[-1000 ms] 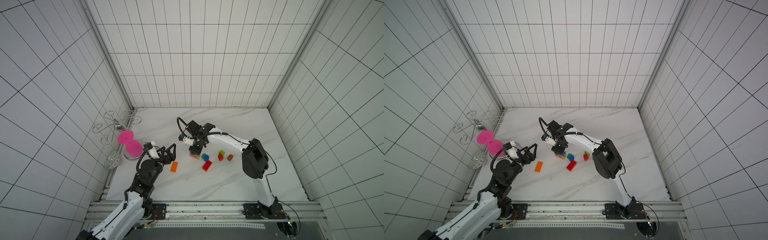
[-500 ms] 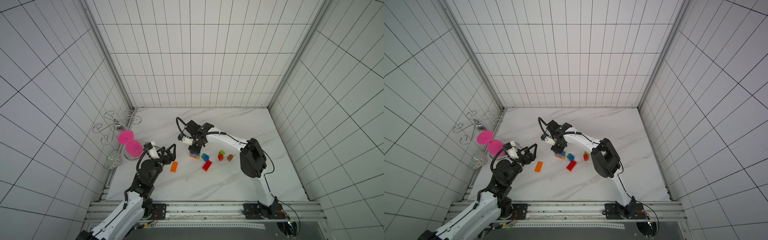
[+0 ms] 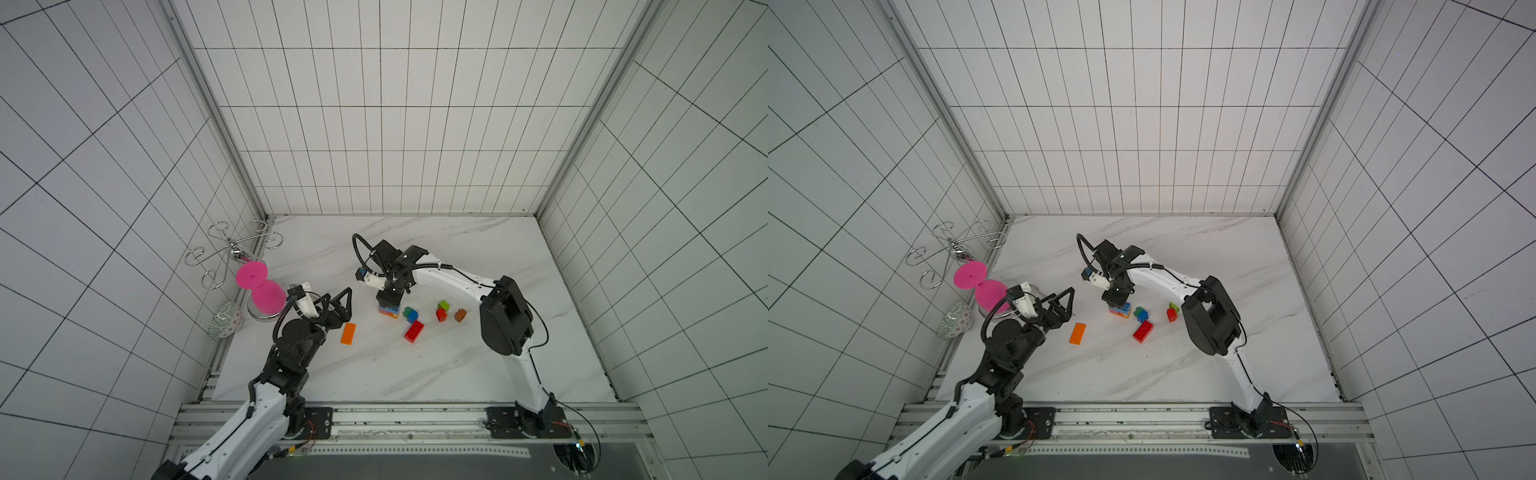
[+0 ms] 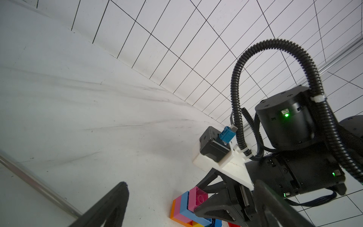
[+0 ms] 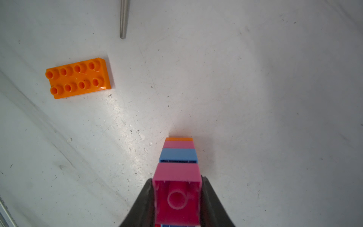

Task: Assemble the letter p with lego
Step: Assemble the lego brick with the lego brick.

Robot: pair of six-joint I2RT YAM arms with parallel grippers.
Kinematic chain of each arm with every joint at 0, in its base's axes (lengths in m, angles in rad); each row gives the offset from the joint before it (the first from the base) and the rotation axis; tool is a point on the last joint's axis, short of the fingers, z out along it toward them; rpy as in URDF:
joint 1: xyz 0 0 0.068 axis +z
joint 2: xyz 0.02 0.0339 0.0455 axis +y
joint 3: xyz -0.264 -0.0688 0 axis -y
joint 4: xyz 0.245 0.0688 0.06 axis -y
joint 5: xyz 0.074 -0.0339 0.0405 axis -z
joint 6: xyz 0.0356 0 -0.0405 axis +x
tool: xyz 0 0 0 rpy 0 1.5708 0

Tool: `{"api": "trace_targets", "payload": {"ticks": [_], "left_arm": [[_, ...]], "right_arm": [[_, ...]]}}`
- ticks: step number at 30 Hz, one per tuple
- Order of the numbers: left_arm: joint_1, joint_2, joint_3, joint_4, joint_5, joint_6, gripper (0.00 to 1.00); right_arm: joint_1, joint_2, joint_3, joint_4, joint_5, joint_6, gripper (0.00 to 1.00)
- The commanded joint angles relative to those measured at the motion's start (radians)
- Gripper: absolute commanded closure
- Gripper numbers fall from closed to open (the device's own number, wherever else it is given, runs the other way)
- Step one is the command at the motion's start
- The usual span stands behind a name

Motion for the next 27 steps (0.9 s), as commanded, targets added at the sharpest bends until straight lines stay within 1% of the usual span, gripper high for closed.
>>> {"api": "trace_targets", "payload": {"ticks": [1, 4, 14, 21, 27], "left_arm": [[0.003, 0.001, -0.002, 0.011, -0.008, 0.003, 0.02], [0.003, 0.003, -0.002, 0.012, -0.007, 0.003, 0.02], [0.003, 0.012, -0.001, 0.014, -0.003, 0.003, 0.02], [0.004, 0.016, 0.002, 0.014, -0.004, 0.003, 0.02], [0.004, 0.025, 0.012, 0.014, 0.038, 0.018, 0.02]], "right_arm": [[0.002, 0.05, -0.064, -0.014, -0.009, -0.022, 1.0], [0.002, 0.051, -0.084, -0.002, -0.009, -0.017, 1.0], [0.005, 0.06, -0.117, -0.001, 0.05, 0.004, 1.0], [0.011, 0.059, -0.147, 0.01, 0.051, 0.031, 1.0], [0.011, 0.053, -0.153, 0.015, 0.044, 0.062, 1.0]]}}
